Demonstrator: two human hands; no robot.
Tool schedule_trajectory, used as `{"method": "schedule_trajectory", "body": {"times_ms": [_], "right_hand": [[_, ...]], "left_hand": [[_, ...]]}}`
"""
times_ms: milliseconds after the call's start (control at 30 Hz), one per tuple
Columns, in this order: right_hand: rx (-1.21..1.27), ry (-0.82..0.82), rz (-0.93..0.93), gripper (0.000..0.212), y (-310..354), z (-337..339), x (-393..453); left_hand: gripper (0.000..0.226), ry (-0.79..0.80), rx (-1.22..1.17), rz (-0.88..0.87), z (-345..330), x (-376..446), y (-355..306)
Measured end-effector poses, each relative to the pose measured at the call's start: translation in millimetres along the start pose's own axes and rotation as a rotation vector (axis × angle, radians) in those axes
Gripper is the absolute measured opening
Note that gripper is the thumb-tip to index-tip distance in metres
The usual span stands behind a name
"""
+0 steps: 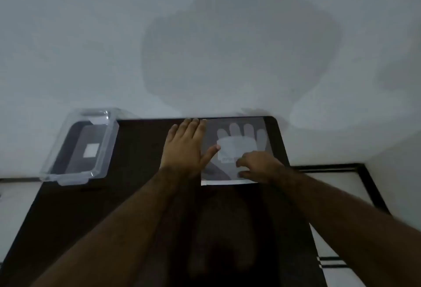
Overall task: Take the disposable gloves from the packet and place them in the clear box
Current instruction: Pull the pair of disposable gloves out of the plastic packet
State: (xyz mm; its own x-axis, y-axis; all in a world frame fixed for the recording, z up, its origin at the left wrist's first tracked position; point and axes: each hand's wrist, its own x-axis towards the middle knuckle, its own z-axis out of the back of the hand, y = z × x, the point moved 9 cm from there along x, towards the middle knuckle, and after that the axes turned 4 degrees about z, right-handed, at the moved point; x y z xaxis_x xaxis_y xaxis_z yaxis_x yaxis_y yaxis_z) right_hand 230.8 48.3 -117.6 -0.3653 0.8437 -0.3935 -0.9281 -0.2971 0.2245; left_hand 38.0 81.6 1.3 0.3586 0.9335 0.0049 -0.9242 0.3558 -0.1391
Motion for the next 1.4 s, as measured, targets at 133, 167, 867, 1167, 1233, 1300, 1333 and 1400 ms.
{"method": "schedule_trajectory", "body": {"times_ms": [133,167,867,1167,1233,1300,1333,1400], "right_hand": [[-0.032,0.171,0.002,0.035,-7,-38,2],[-0.037,0.182,0.026,0.032,-7,-42,4],[-0.007,0.129,0.107,0.022,-16,-36,25],[0.115,0.042,0.018,0.018,-31,-37,28],[0.136,0.027,0.005,0.018,-33,-36,29],[0.150,0.021,-0.009,0.018,-35,-38,30],[0.150,0.017,-0.015,0.018,-35,-38,31],[0.155,0.006,-0.030,0.016,-35,-38,32]], "left_hand": [[0.087,0.145,0.000,0.042,-60,-17,-11],[0.086,0.169,-0.009,0.058,-73,-22,-13],[0.023,0.302,-0.115,-0.098,-160,-37,-75],[0.031,0.292,-0.141,-0.021,-175,-26,-73],[0.037,0.283,-0.147,0.049,-175,-22,-67],[0.039,0.277,-0.147,0.091,-176,-17,-62],[0.037,0.277,-0.145,0.099,-177,-15,-60],[0.028,0.276,-0.126,0.102,-175,-9,-59]]}}
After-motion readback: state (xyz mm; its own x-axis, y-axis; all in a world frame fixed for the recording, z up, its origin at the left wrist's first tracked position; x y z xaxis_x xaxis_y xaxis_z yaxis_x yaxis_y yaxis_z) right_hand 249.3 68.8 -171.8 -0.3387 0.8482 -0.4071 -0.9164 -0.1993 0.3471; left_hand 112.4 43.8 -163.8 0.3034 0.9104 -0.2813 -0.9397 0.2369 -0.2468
